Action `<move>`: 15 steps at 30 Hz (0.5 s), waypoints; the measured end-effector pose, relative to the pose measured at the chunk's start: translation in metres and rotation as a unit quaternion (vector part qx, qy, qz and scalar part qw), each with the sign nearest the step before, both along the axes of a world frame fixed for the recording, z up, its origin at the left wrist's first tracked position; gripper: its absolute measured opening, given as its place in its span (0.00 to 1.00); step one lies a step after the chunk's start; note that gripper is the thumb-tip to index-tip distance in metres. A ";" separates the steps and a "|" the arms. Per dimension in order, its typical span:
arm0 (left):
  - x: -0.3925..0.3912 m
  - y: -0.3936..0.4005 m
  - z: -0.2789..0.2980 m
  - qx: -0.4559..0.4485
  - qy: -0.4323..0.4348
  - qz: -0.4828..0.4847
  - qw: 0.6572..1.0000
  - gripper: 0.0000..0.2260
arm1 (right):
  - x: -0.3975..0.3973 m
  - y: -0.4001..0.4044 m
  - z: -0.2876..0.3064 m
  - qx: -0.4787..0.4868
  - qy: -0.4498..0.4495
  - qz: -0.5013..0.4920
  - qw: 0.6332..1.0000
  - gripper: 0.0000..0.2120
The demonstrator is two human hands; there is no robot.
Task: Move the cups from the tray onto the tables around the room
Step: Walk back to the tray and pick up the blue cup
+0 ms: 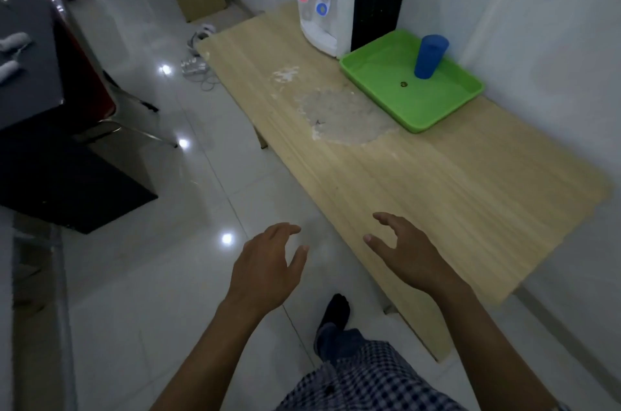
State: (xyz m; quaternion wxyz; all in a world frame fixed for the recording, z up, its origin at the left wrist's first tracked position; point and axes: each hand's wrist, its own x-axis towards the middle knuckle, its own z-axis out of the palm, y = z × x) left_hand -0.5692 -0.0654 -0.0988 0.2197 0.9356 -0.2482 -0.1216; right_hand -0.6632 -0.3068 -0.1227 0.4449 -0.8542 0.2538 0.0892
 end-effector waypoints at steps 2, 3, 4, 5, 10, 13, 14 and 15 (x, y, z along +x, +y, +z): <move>0.032 -0.017 0.002 -0.005 0.007 -0.016 1.000 0.19 | 0.024 -0.012 0.006 -0.006 -0.003 -0.008 1.000 0.30; 0.047 -0.026 0.004 -0.009 0.009 -0.023 1.000 0.19 | 0.035 -0.019 0.009 -0.013 -0.004 -0.012 1.000 0.29; 0.060 -0.034 0.006 -0.015 0.009 -0.030 0.999 0.19 | 0.045 -0.027 0.013 -0.021 -0.005 -0.016 1.000 0.29; 0.072 -0.043 0.008 -0.020 0.009 -0.036 0.999 0.19 | 0.054 -0.034 0.017 -0.028 -0.007 -0.022 0.999 0.29; 0.126 -0.092 0.017 -0.025 0.018 -0.090 0.995 0.19 | 0.091 -0.066 0.034 -0.055 -0.032 -0.069 0.996 0.27; 0.161 -0.125 0.015 -0.020 0.018 -0.131 0.991 0.19 | 0.113 -0.082 0.038 -0.055 -0.039 -0.104 0.992 0.26; 0.173 -0.135 0.013 -0.019 0.016 -0.146 0.989 0.19 | 0.121 -0.088 0.039 -0.054 -0.043 -0.116 0.991 0.27; 0.185 -0.146 0.012 -0.020 0.016 -0.160 0.987 0.19 | 0.129 -0.093 0.040 -0.053 -0.048 -0.129 0.989 0.27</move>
